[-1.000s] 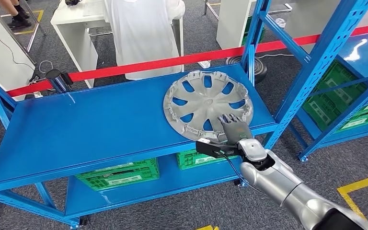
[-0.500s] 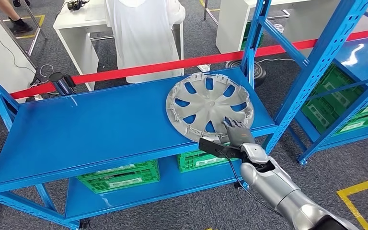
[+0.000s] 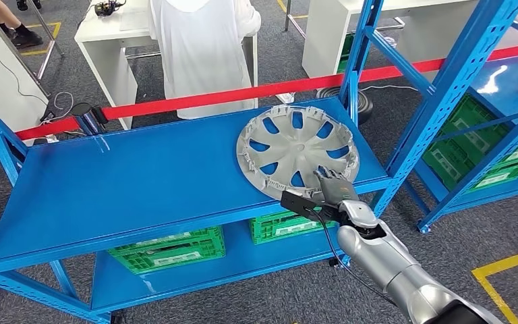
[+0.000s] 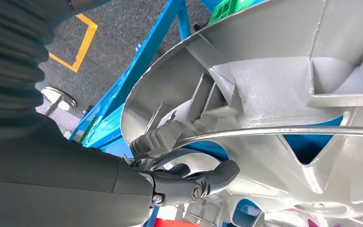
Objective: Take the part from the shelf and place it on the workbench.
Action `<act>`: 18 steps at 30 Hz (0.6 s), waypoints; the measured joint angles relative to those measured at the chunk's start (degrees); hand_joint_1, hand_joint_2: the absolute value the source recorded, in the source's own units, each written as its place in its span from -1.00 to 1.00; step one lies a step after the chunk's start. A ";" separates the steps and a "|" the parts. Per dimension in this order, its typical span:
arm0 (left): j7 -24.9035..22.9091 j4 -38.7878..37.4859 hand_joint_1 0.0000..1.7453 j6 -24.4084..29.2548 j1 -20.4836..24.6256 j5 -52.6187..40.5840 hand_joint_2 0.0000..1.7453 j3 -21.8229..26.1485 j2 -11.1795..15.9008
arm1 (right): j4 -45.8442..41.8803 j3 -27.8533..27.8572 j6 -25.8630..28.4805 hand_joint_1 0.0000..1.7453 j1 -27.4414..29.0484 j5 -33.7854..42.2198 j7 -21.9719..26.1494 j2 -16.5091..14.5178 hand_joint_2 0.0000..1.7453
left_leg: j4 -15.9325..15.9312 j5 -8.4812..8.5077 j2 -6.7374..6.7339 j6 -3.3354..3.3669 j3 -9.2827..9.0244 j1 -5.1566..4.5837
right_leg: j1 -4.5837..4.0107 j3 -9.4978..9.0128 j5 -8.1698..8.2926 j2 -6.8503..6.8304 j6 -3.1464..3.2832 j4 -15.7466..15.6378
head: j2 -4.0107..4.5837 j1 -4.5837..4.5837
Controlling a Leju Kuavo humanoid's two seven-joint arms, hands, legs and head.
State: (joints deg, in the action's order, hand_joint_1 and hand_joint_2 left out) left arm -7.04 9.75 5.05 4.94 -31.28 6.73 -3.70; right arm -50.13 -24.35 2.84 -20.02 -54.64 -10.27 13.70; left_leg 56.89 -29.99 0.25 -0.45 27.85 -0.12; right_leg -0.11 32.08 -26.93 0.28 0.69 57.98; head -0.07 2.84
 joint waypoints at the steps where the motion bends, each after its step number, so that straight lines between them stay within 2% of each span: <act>1: 0.02 0.00 -1.00 0.05 0.00 -0.01 -1.00 0.00 0.01 | 0.06 0.01 -0.01 -1.00 -0.01 0.08 0.03 0.00 1.00 | 0.00 -0.02 -0.01 0.03 -0.02 0.00 | 0.00 -0.02 -0.01 0.01 -0.02 -0.02 | 0.00 0.00; 9: 0.10 0.02 -1.00 0.15 0.01 -0.05 -1.00 0.24 -0.01 | 0.27 0.03 -0.22 -0.96 -0.05 0.20 0.03 0.00 1.00 | 0.00 -0.11 -0.03 0.15 -0.22 0.00 | 0.00 -0.26 -0.06 0.03 -0.11 -0.11 | 0.00 0.00; 13: 0.24 0.02 -1.00 0.17 0.02 -0.06 -1.00 0.42 0.00 | 0.29 0.05 -0.44 1.00 -0.07 0.29 0.02 0.00 1.00 | 0.00 -0.14 -0.03 0.19 -0.30 0.00 | 0.00 -0.35 -0.10 0.04 -0.17 -0.12 | 0.00 -0.01; 18: 0.39 0.08 -1.00 0.24 0.05 -0.16 -1.00 0.62 -0.02 | 0.29 0.30 -0.56 1.00 -0.23 0.76 -0.18 0.00 1.00 | 0.00 -0.22 -0.04 0.25 -0.45 0.00 | 0.00 -0.50 -0.16 0.05 -0.26 -0.13 | 0.00 -0.01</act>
State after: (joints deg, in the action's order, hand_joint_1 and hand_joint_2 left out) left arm -6.65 9.83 5.29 5.00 -31.44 7.36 -3.72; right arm -49.83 -24.05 2.28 -20.26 -53.88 -10.45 13.70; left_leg 56.89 -30.21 0.22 -0.20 27.39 -0.12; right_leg -0.11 31.58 -27.09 0.33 0.43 57.85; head -0.07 2.82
